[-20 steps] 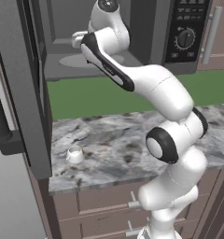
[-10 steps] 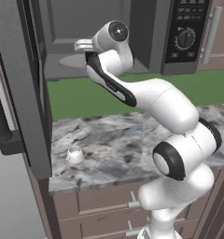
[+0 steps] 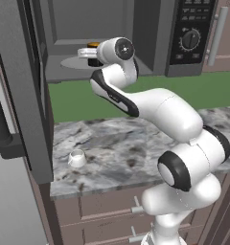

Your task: Pick the mug from the counter and place it inside the microwave. Then close the microwave.

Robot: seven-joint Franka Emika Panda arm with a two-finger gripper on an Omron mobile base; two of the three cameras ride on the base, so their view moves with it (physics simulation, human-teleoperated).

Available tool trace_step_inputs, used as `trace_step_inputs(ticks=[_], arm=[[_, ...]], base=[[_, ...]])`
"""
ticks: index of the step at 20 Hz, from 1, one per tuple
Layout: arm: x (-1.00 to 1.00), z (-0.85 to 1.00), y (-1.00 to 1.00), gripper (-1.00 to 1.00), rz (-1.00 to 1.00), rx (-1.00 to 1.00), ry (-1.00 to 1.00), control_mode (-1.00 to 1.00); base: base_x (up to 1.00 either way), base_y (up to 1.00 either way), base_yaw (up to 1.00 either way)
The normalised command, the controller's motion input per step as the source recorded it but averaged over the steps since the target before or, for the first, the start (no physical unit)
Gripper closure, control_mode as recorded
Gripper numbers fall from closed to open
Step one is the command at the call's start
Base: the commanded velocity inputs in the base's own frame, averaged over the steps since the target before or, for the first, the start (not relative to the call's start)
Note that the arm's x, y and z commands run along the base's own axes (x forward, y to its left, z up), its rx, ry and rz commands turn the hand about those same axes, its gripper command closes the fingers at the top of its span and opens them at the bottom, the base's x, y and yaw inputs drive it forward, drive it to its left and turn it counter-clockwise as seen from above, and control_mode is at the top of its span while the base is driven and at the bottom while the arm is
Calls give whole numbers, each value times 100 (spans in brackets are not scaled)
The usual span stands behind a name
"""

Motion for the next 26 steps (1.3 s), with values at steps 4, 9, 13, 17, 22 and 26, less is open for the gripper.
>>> trace_step_inputs(ticks=[4, 9, 13, 17, 22, 26], arm=[[1, 0, -1, 100, -1, 0, 0, -100], [0, 0, 0, -100, 0, 0, 0, -100], [0, 0, 0, -100, 0, 0, 0, -100], [0, 0, 0, -100, 0, 0, 0, -100], [-3, 0, -1, -100, 0, 0, 3, -100], [-23, 1, 0, -100, 0, 2, 4, -100]], base=[[0, 0, 0], [0, 0, 0], [0, 0, 0], [0, 0, 0], [0, 0, 0], [0, 0, 0]])
